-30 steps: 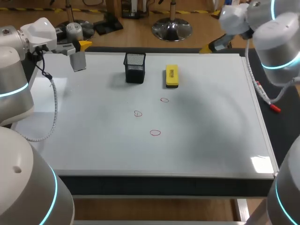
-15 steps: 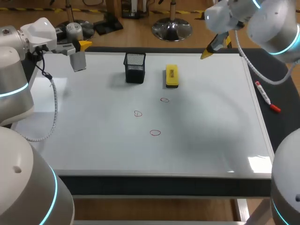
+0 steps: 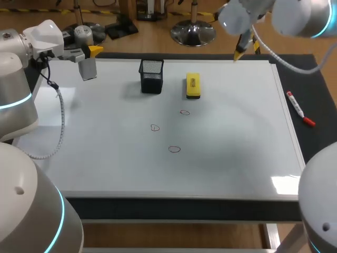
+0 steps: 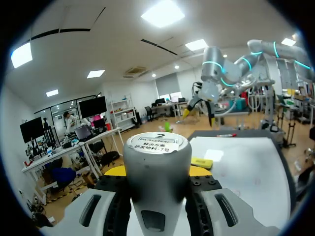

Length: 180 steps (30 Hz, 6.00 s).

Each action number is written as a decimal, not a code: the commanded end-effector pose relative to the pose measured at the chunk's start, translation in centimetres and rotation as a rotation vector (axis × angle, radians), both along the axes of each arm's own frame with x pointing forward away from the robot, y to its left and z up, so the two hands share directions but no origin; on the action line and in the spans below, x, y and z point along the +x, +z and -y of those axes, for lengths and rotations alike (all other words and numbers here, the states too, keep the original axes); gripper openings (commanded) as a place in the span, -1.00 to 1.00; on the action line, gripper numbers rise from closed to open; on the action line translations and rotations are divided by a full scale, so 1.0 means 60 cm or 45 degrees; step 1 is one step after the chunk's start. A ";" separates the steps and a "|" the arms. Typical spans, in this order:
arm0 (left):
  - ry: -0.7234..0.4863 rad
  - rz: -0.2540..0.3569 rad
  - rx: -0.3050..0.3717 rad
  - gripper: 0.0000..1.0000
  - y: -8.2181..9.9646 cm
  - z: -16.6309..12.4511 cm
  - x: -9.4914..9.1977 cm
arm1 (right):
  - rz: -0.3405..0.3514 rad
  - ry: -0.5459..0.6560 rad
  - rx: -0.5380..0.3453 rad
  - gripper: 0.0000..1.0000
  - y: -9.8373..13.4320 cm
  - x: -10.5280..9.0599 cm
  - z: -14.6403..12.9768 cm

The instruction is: Pick up the inspection probe, press it on each red-marked spot on the whiteboard one by one, put down the probe, pick up the eraser, and wipe off all the red marks.

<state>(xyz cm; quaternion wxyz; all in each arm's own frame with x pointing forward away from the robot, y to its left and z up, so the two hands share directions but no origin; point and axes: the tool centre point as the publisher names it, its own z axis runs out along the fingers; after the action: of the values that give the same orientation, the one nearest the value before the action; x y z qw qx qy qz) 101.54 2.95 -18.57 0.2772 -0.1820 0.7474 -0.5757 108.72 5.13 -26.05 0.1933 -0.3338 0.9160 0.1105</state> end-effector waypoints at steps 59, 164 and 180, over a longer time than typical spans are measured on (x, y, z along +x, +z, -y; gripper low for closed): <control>0.002 0.006 -0.003 -1.00 0.000 0.000 0.000 | -0.211 0.966 -0.520 1.00 -0.260 -0.062 -0.136; -0.383 -0.002 -0.105 -1.00 -0.054 0.158 -0.148 | -0.432 -0.139 -0.380 -1.00 -0.194 -0.226 0.194; -0.553 -0.040 -0.095 -1.00 -0.084 0.268 -0.218 | -0.432 -0.139 -0.380 -1.00 -0.194 -0.226 0.194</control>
<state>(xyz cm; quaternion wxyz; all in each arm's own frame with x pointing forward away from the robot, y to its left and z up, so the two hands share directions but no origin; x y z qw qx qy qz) 88.41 -12.52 -23.05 0.1304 -0.0367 0.7517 -0.6455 95.17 -6.45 -37.80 -0.0086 -0.2849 0.9583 0.0190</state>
